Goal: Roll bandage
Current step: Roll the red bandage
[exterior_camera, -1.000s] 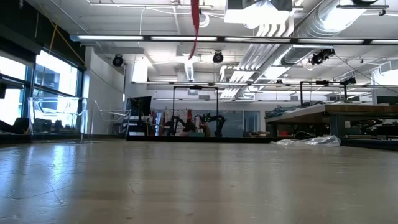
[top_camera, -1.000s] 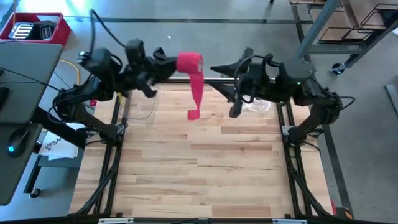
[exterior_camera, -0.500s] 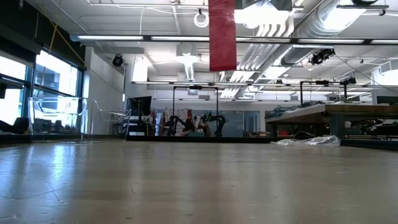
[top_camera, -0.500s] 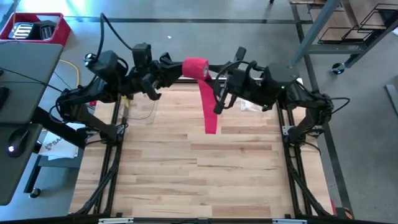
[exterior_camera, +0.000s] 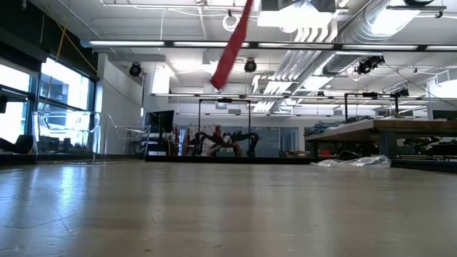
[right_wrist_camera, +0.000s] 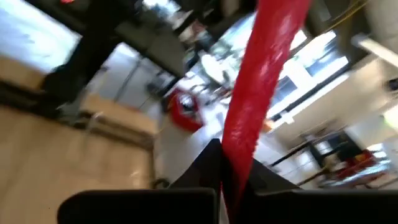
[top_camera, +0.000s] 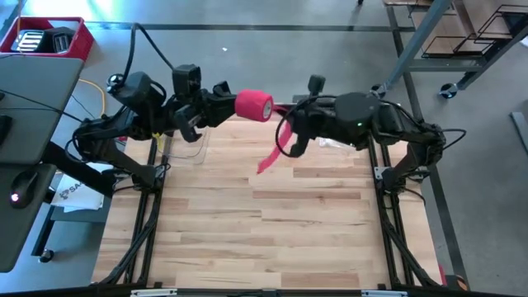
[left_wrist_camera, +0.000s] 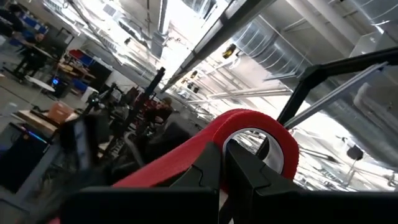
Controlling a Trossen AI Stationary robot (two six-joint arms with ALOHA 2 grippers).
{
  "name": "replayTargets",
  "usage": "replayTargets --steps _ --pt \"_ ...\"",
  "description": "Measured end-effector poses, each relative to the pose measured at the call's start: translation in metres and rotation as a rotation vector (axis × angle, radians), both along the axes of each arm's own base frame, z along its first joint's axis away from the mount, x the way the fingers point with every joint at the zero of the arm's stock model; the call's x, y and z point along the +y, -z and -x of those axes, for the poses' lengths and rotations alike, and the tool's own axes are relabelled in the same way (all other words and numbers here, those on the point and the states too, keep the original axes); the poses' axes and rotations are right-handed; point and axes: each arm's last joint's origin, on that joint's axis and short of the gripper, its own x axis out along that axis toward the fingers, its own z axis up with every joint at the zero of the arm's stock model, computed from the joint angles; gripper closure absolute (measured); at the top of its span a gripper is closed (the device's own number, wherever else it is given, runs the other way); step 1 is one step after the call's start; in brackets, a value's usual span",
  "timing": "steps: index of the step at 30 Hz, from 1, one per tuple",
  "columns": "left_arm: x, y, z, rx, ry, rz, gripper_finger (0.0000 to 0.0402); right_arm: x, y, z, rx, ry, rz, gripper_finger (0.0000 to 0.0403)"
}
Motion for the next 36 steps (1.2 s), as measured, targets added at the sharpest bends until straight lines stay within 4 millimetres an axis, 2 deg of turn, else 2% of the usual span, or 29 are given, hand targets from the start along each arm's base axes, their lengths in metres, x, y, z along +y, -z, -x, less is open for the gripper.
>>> replayTargets --steps 4,11,14,20,26,29,31,36 --pt "-0.001 -0.004 0.009 -0.016 0.026 0.001 0.0401 -0.001 0.008 0.002 0.055 0.015 -0.064 0.0402" --pt "-0.005 -0.014 0.029 -0.049 0.199 0.069 0.0401 -0.017 0.024 0.013 0.211 0.194 -0.061 0.0403" --pt "-0.012 -0.011 0.028 -0.012 0.287 0.116 0.0401 -0.019 0.026 0.014 0.224 0.251 -0.037 0.0403" --pt "-0.016 -0.004 0.025 0.071 0.332 0.182 0.0401 -0.019 0.022 0.016 0.211 0.299 0.015 0.0403" --pt "-0.027 -0.004 0.029 0.103 0.423 0.211 0.0401 -0.029 0.037 0.039 0.365 0.428 -0.054 0.0403" --pt "-0.034 0.002 0.039 0.207 0.479 0.226 0.0401 -0.033 0.043 0.054 0.421 0.531 -0.056 0.0403" --pt "-0.037 0.010 0.045 0.317 0.489 0.233 0.0401 -0.034 0.040 0.064 0.384 0.591 -0.063 0.0403" --pt "-0.038 0.028 0.054 0.529 0.423 0.213 0.0401 -0.030 0.034 0.093 0.280 0.592 -0.088 0.0403"
